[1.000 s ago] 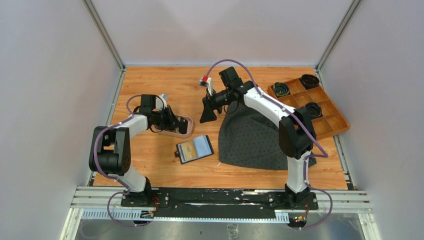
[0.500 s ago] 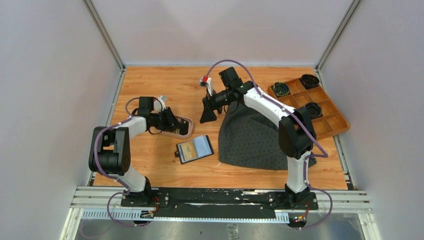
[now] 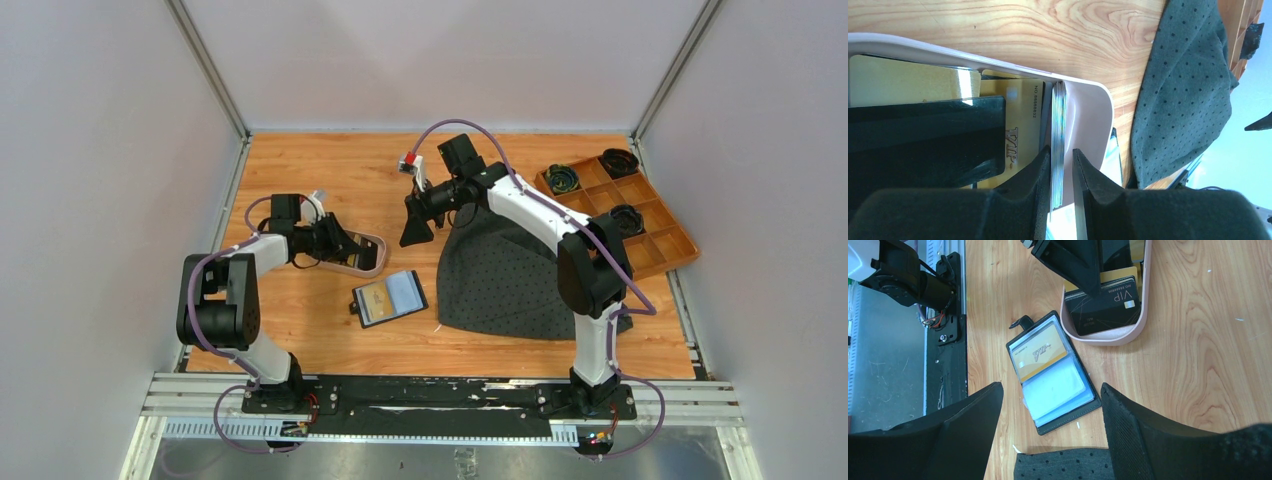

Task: Put the credit cards into the card holder
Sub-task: Pick up the credit card from the storage box.

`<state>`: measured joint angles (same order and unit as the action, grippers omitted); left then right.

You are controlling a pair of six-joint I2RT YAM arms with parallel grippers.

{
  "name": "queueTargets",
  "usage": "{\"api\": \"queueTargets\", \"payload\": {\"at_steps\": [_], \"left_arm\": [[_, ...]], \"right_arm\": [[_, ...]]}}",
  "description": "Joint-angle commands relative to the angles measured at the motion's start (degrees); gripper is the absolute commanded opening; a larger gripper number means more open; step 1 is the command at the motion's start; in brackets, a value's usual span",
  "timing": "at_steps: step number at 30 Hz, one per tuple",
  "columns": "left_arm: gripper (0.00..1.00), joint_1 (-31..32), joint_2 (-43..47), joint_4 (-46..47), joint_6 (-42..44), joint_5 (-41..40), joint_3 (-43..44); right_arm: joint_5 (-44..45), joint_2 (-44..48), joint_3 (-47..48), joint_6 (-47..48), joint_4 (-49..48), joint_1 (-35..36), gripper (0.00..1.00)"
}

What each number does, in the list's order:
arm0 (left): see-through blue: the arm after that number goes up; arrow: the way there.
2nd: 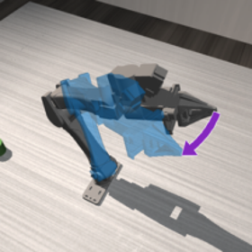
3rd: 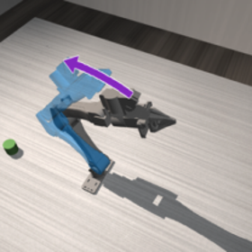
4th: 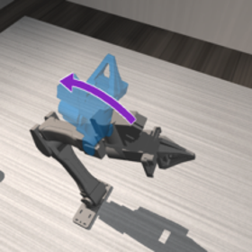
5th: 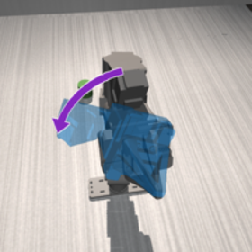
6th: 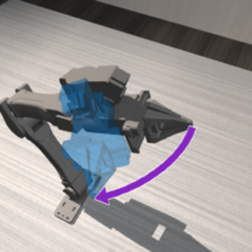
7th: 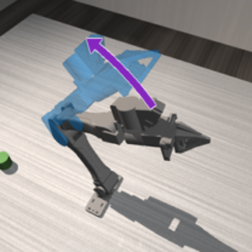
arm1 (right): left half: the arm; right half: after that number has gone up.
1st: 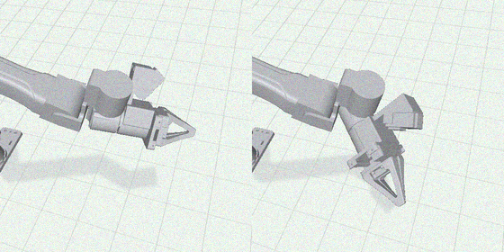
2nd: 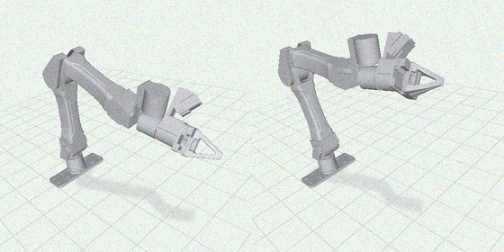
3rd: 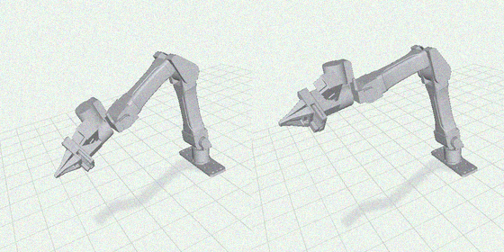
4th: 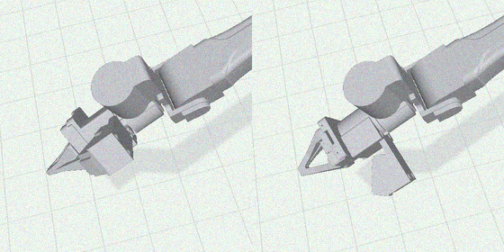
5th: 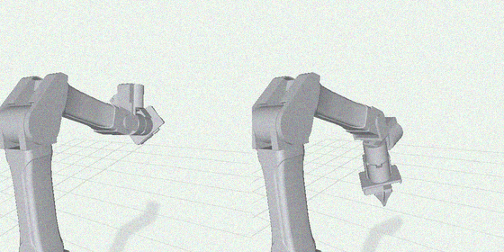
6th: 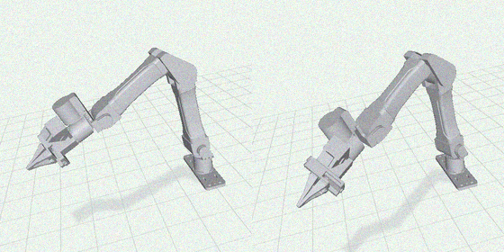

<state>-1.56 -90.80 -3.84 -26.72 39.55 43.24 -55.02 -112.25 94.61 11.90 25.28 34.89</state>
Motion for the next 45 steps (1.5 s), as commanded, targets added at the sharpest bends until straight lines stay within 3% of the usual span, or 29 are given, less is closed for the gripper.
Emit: {"api": "queueTargets", "payload": {"at_steps": [1,17,26,32,38,45], "left_arm": [[0.24,-0.84,1.66,0.94,-0.7,1.89,-1.01],[0.18,-2.5,2.71,0.25,-0.77,1.86,-1.41],[0.06,-3.77,3.88,-1.25,-0.12,0.34,-1.58],[0.05,-4.31,5.73,-3.38,1.05,-2.2,-1.2],[0.03,-4.57,10.85,-4.84,2.46,-6.25,-1.32],[0.0,-4.59,20.94,-1.25,0.97,-4.65,-3.0]], "right_arm": [[-0.85,0.87,-0.76,-0.09,0.08,0.5,0.75],[-0.96,1.12,-0.92,-0.04,0.05,0.47,0.75],[-0.92,1.41,-1.16,0.05,0.04,0.44,0.75],[-1.05,1.68,-1.32,0.14,0.04,0.44,0.75],[-0.98,2.49,-1.84,0.8,0.05,0.44,0.75],[-1.84,6.2,-4.66,4.12,0.04,0.49,0.75]]}}
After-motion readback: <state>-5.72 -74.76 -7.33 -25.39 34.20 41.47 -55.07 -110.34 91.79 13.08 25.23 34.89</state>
